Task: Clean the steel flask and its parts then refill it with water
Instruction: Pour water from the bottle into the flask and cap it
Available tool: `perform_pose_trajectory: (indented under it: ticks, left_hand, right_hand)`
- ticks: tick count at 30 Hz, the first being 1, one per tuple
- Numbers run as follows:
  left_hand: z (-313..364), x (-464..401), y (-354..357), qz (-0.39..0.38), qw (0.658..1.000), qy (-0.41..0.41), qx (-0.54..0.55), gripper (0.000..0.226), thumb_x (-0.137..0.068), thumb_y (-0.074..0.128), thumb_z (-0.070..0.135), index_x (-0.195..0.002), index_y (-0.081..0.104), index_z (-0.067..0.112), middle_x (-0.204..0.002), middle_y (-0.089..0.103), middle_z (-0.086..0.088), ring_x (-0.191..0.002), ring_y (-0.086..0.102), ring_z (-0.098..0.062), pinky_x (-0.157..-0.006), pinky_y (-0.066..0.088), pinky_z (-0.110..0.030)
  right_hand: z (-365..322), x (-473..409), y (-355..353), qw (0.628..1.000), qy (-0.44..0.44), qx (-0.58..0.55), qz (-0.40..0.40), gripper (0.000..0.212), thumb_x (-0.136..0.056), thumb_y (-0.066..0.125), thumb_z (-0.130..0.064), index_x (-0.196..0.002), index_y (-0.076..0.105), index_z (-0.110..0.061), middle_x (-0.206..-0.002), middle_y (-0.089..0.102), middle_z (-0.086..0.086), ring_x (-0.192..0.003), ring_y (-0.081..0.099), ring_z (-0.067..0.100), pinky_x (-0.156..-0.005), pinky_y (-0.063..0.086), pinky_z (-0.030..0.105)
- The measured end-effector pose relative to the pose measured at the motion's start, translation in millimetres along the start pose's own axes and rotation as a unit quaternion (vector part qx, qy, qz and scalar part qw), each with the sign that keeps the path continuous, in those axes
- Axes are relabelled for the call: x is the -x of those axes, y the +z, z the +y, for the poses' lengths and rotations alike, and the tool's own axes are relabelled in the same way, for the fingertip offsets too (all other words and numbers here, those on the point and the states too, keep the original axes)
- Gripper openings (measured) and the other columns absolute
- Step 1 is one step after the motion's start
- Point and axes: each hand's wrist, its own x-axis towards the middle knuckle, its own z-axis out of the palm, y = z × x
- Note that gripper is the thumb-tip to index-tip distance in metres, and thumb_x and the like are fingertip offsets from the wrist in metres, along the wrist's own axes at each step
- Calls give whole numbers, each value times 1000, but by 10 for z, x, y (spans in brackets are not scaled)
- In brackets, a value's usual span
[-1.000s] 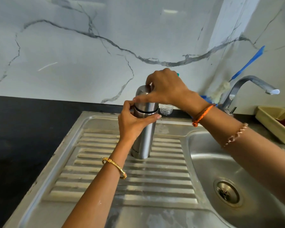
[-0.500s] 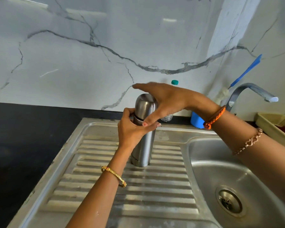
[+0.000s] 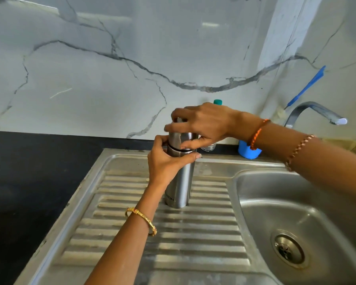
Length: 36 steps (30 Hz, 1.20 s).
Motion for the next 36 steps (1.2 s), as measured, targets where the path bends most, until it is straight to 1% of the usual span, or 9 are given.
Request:
perform_pose_trajectory:
  ticks: [3,8,11,13,15,18,22,27,36]
  left_hand:
    - [-5,14,16,6,1000,1,-6,62,-48,92,24,-96,51,19,-86,64,11,-80,62,-1,-64,49,-9]
    - [-46,-13,13,0,1000,-10,5,64,-46,92,22,-100,57,20,-90,69,4,-85,65,-5,-71,52,-15]
    - [-26,-12,-36,-18,1000,-13,-9,61,-48,92,20,-98,56,17,-85,64,11,-73,60,9,-62,45,-5]
    - [9,-20,-64,-30,999,-16,-25,59,-49,91,20,-94,52,19,-81,61,13,-68,59,9,-58,44,-4]
    - [45,-47,-74,-39,998,-21,-35,61,-49,91,21,-95,51,19,-83,61,12,-73,59,4,-60,46,-9]
    - [71,-59,-44,-27,998,-21,-49,64,-48,92,22,-96,50,17,-82,59,13,-75,57,2,-61,47,-13]
    - [80,-38,40,-3,998,-12,-59,64,-47,92,24,-93,48,17,-79,57,13,-72,56,1,-61,45,-14]
    - [65,-48,-3,-28,999,-23,-36,63,-48,91,19,-95,49,18,-82,60,11,-73,58,0,-57,45,-6]
    - [33,-78,57,6,999,-25,-31,61,-47,92,18,-90,49,16,-79,62,7,-71,60,-4,-58,49,-15]
  right_hand:
    - [-109,-58,118,998,35,51,27,70,-93,15,-56,-99,62,-4,-62,57,19,-40,48,31,-41,27,21]
    - [-306,-292,22,960,240,112,-96,65,-91,27,-63,-109,55,-7,-88,56,10,-71,42,23,-51,26,30]
    - [-71,-231,-86,989,92,106,-54,76,-84,26,-71,-141,34,-23,-94,55,12,-77,53,30,-57,30,31]
    - [89,-203,-92,994,-51,95,-26,68,-85,25,-66,-140,39,-28,-111,58,14,-79,60,31,-55,31,28]
    - [163,-194,-10,994,-92,60,-7,64,-88,22,-60,-120,59,-20,-90,65,15,-60,59,32,-48,24,21]
    - [101,-184,127,998,-8,33,46,69,-77,18,-60,-87,64,-9,-53,50,10,-45,45,31,-47,13,21]
    - [13,-99,128,982,164,96,4,75,-56,-4,-66,-62,46,-9,-51,32,1,-47,32,19,-46,16,26]
    - [130,-114,46,998,18,66,-11,81,-72,14,-76,-130,47,-29,-77,50,3,-57,44,23,-50,27,25]
    - [15,-166,194,996,90,9,13,72,-64,8,-64,-93,54,-17,-52,31,-7,-58,41,23,-48,22,26]
